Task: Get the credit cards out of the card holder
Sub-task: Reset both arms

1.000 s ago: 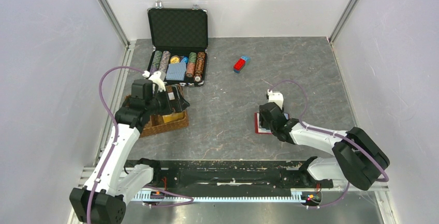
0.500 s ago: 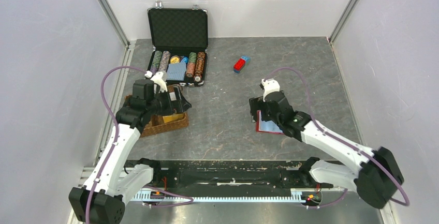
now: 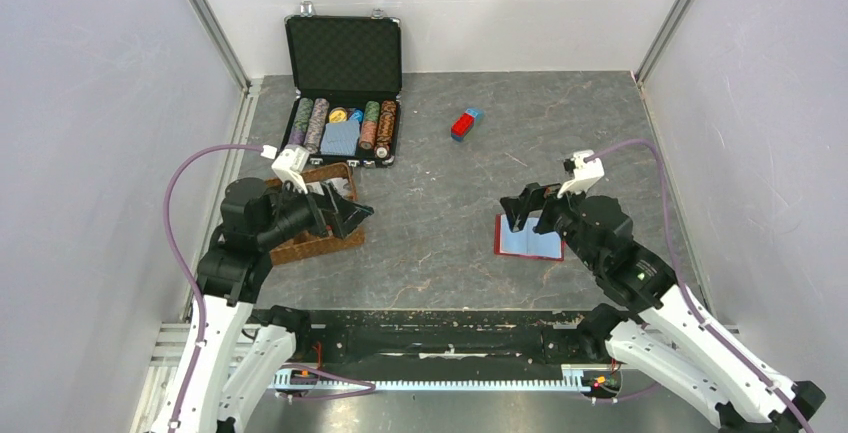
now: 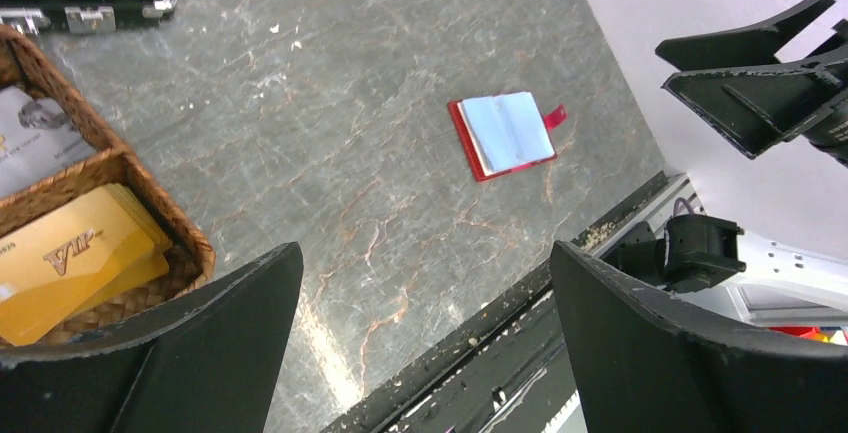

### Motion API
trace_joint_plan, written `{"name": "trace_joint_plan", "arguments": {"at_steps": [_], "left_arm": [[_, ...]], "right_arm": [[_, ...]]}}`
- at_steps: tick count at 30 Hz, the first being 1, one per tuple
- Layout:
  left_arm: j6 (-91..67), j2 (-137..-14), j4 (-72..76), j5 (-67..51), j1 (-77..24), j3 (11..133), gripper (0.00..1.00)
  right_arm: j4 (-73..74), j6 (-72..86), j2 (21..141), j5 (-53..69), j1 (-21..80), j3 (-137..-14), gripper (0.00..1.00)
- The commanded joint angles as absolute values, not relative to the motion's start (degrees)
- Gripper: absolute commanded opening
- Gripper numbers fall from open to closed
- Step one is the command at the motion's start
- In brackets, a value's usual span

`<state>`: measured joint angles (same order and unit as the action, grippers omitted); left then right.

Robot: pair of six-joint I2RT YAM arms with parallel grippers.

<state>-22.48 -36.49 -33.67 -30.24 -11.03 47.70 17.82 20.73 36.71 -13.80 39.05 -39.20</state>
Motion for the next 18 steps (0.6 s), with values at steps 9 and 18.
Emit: {"name": "trace_joint_plan", "arguments": {"at_steps": [9, 18], "left_arm": [[-27.32, -32.52, -29.00, -31.20, -11.25, 48.87, 1.00], [-27.06, -32.09, -29.40, -30.59, -11.23, 48.52, 1.00]], "right_arm": [[16.83, 23.10, 31.94, -17.33, 39.21, -40.64, 0.98], [16.53, 23.63, 32.10, -16.63, 39.20, -40.97, 0.98]]}}
